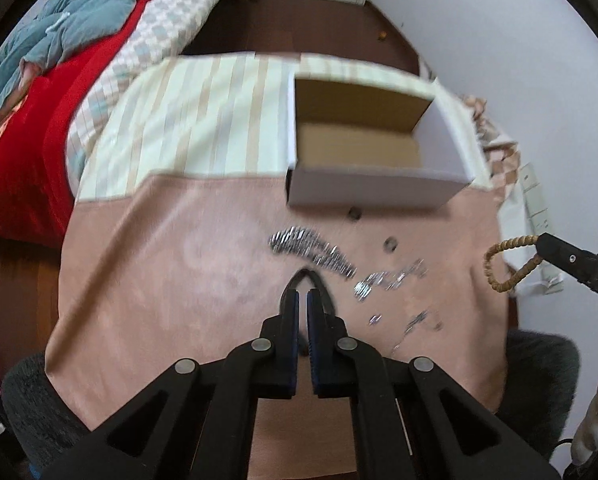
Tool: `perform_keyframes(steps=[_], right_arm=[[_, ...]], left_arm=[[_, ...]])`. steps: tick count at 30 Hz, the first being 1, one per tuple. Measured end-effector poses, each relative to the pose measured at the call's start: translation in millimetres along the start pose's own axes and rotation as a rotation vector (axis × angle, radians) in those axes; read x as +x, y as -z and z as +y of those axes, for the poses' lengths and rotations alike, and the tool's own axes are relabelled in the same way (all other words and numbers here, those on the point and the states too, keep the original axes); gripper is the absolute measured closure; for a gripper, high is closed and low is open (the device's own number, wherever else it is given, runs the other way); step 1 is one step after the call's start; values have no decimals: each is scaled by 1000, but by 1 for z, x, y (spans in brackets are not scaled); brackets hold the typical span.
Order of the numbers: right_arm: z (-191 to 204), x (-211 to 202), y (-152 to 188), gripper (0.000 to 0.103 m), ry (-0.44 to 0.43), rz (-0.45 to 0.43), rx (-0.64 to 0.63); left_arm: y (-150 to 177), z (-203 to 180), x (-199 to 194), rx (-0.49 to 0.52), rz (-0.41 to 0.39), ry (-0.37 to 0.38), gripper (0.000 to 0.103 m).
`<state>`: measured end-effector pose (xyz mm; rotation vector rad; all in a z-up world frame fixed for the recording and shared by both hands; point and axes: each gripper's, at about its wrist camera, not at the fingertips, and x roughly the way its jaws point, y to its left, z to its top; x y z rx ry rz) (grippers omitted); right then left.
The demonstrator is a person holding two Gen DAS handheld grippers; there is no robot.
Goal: Organize jewelry
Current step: 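Carry both held items into the white box and open both grippers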
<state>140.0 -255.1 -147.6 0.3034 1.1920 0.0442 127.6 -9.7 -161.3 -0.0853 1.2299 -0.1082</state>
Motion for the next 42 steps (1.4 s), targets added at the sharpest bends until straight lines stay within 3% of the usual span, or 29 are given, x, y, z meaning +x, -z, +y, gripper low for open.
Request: perform_keyframes(steps=[4, 8, 9, 10, 12, 13, 17, 21, 22, 23, 25, 33, 42], right_arm=[[12, -25, -22, 94, -37, -54, -37], [28, -39, -40, 94, -57, -97, -67], [30, -40, -42, 94, -59, -102, -71], [33, -39, -43, 94, -60, -104, -71], [33, -34, -41, 94, -61, -98, -67], [32, -30, -39, 94, -54, -94, -67], [24, -12, -25, 94, -32, -64, -59], [10, 5, -11, 94, -11, -28, -29], [7, 9, -7, 94, -9, -13, -19], [4, 12, -4, 94, -4, -7, -16], [0, 16, 2, 94, 6, 3, -11], [0, 20, 10, 94, -16, 17, -4], [28, -29, -35, 94, -109, -91, -46]], left_arm=[[-29, 0, -15, 6, -41, 38, 101], [-31, 13, -3, -51, 18, 67, 95], [-28, 18, 6, -79, 55, 65, 88], [-22, 26, 18, -115, 101, 69, 73], [-11, 35, 32, -171, 144, 93, 53], [-4, 39, 41, -199, 164, 110, 53], [15, 39, 69, -242, 244, 126, 53], [23, 30, 89, -229, 263, 98, 55], [24, 27, 91, -210, 249, 84, 61], [25, 23, 93, -190, 235, 69, 76], [24, 19, 95, -164, 224, 60, 92], [12, 13, 68, -90, 109, 47, 93], [-42, -2, -9, -35, -60, 138, 93]])
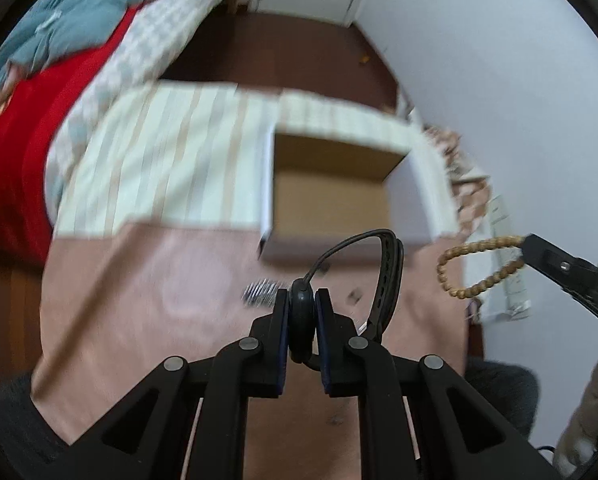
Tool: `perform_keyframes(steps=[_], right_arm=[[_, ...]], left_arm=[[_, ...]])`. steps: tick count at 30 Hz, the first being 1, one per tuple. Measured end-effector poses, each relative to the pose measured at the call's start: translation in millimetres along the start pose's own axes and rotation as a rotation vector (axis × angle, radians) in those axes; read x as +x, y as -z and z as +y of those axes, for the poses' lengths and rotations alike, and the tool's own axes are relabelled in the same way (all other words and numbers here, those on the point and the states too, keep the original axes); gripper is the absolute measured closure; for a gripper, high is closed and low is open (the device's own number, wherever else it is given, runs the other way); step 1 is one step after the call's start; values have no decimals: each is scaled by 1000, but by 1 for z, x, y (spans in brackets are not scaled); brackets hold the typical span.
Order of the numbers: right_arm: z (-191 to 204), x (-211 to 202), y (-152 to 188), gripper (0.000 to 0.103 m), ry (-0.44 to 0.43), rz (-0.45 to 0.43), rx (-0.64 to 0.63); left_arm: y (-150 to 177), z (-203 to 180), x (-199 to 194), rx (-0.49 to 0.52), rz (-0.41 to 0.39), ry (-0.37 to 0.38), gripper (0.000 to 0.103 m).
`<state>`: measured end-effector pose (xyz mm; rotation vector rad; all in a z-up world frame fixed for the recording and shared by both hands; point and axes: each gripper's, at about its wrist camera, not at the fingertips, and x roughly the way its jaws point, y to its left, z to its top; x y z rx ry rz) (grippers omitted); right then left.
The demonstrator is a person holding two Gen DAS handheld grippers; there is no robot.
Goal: Organize jewelry
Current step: 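Carry both held items into the white box and open both grippers, then lift both grippers out of the white box and back away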
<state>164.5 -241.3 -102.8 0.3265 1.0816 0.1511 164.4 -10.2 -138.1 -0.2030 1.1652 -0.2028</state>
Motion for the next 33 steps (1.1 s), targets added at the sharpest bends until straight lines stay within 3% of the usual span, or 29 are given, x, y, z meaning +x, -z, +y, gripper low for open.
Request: perform_keyframes(steps=[4, 7, 17, 25, 26, 28, 29, 30, 31, 33], right_arm=[[20, -8, -35, 94, -25, -45, -51], [26, 9, -60, 94, -26, -36, -82], [21, 125, -87, 94, -20, 167, -115], [14, 149, -99, 93, -91, 226, -101], [13, 151, -101, 93, -85, 235, -96], [5, 153, -99, 89, -61, 263, -85], [2, 152, -99, 85, -49, 269, -80], [0, 150, -98, 74, -43, 270, -79], [-2, 145, -96, 66, -40, 262, -80], [-3, 137, -92, 62, -17, 245, -95]], left_arm=[[-38, -14, -5, 17, -19, 35, 93], [-63, -16, 19, 30, 1, 13, 93], [-107, -1, 107, 39, 143, -54, 93], [-124, -8, 116, 29, 184, -77, 87], [-125, -9, 114, 35, 176, -89, 83], [-125, -13, 110, 52, 162, -96, 50], [-125, -15, 108, 57, 157, -102, 43], [-125, -17, 105, 63, 146, -115, 33], [-125, -19, 101, 72, 129, -130, 31], [-124, -20, 95, 77, 113, -155, 31]])
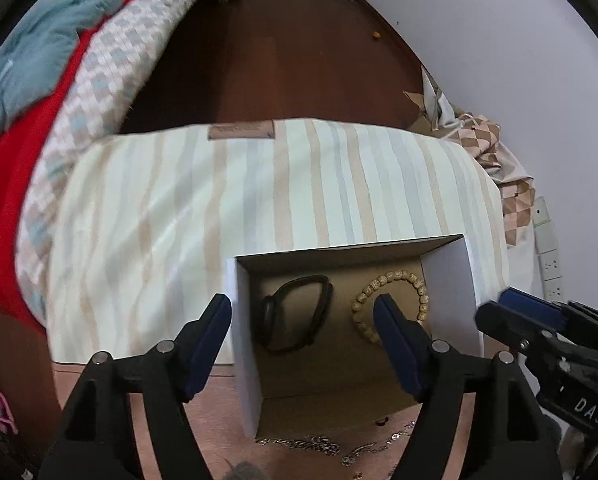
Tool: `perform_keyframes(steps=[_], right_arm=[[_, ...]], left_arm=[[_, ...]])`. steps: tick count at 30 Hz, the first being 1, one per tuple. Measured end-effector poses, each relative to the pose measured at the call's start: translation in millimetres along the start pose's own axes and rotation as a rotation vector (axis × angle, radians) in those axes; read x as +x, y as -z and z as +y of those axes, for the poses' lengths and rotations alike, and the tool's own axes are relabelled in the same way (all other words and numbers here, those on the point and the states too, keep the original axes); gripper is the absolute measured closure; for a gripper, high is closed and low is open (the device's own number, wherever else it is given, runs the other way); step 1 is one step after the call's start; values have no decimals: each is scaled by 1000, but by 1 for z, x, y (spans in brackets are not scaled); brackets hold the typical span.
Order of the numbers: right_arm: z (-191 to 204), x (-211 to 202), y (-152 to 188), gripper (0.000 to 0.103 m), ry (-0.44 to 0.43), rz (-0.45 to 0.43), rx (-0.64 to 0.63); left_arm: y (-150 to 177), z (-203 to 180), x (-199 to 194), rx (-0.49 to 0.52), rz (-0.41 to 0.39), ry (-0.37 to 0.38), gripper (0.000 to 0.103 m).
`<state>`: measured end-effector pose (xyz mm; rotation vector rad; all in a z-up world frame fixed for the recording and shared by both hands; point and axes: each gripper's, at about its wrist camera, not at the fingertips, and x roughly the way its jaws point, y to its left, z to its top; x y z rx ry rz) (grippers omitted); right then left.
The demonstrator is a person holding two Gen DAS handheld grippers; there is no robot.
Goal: Organize jewelry
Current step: 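Lift both grippers out of the white box and back away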
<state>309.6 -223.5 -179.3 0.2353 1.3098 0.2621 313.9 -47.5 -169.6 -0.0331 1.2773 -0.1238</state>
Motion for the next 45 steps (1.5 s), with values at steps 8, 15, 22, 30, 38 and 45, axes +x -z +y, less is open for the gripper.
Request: perform_keyframes(steps=[8, 15, 22, 30, 38, 45], right_arm=[[13, -12, 36, 14, 244, -66, -79], [26, -17, 60, 3, 309, -117, -103], [46, -44, 73, 2, 321, -172, -124], [68, -89, 92, 2, 327, -254, -134], [87, -137, 123, 2, 342, -351, -138], [93, -161, 147, 2, 333, -400, -129]], left_arm=[[24, 9, -29, 2, -113, -162, 0], [52, 23, -41, -35, -124, -214, 0], [73, 28, -69, -55, -163, -239, 0], [101, 28, -122, -72, -256, -254, 0], [130, 28, -169, -90, -341, -238, 0], [149, 25, -188, -82, -375, -230, 0]])
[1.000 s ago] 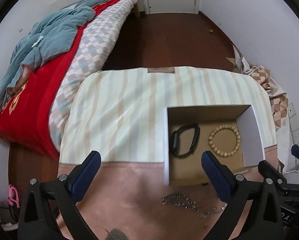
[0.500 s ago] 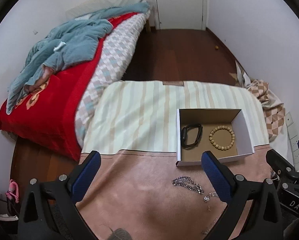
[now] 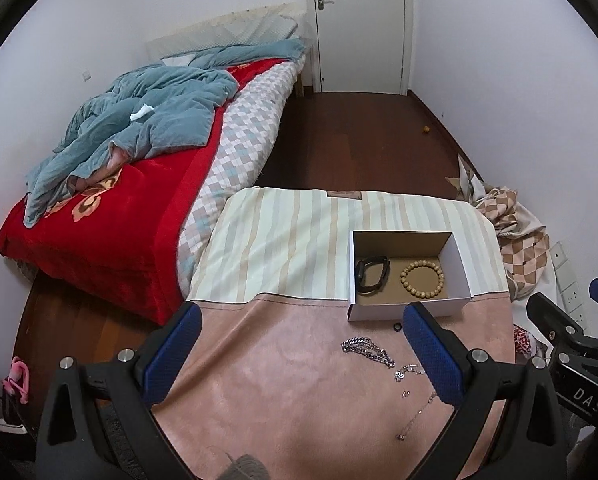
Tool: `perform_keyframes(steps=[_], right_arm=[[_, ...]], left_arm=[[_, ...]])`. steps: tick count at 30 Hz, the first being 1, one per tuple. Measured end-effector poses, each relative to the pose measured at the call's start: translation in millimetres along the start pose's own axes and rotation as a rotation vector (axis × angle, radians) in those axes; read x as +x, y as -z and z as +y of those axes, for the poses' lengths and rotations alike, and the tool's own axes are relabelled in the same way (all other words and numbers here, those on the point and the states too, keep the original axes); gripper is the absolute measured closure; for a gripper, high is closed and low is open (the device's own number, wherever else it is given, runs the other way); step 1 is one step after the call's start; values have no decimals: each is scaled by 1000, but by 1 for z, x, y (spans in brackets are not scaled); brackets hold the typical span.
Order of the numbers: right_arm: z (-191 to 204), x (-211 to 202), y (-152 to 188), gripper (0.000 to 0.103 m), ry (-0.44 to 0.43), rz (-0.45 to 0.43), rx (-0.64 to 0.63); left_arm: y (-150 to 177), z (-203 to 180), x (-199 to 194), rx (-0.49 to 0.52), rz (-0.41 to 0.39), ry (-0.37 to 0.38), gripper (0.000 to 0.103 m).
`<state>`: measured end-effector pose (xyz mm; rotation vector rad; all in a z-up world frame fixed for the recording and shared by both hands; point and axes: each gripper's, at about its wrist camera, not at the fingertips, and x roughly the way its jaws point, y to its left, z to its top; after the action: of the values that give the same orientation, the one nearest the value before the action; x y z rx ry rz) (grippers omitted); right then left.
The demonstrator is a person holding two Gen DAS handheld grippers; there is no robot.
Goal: Organize jewelry
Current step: 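Lift both grippers out of the white box and back away, then grasp the silver pendant bracelet with the right gripper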
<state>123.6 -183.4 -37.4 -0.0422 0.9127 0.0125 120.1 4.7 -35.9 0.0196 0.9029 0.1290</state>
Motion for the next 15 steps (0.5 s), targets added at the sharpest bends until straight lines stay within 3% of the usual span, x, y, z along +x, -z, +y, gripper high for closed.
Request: perform_keyframes(steps=[8, 15], right_arm=[[-8, 8, 32, 2, -43, 37, 54], [-32, 78, 95, 3, -85, 222, 157]], left_arm=[[35, 6, 23, -26, 52, -19, 0], [93, 1, 87, 5, 201, -67, 0]])
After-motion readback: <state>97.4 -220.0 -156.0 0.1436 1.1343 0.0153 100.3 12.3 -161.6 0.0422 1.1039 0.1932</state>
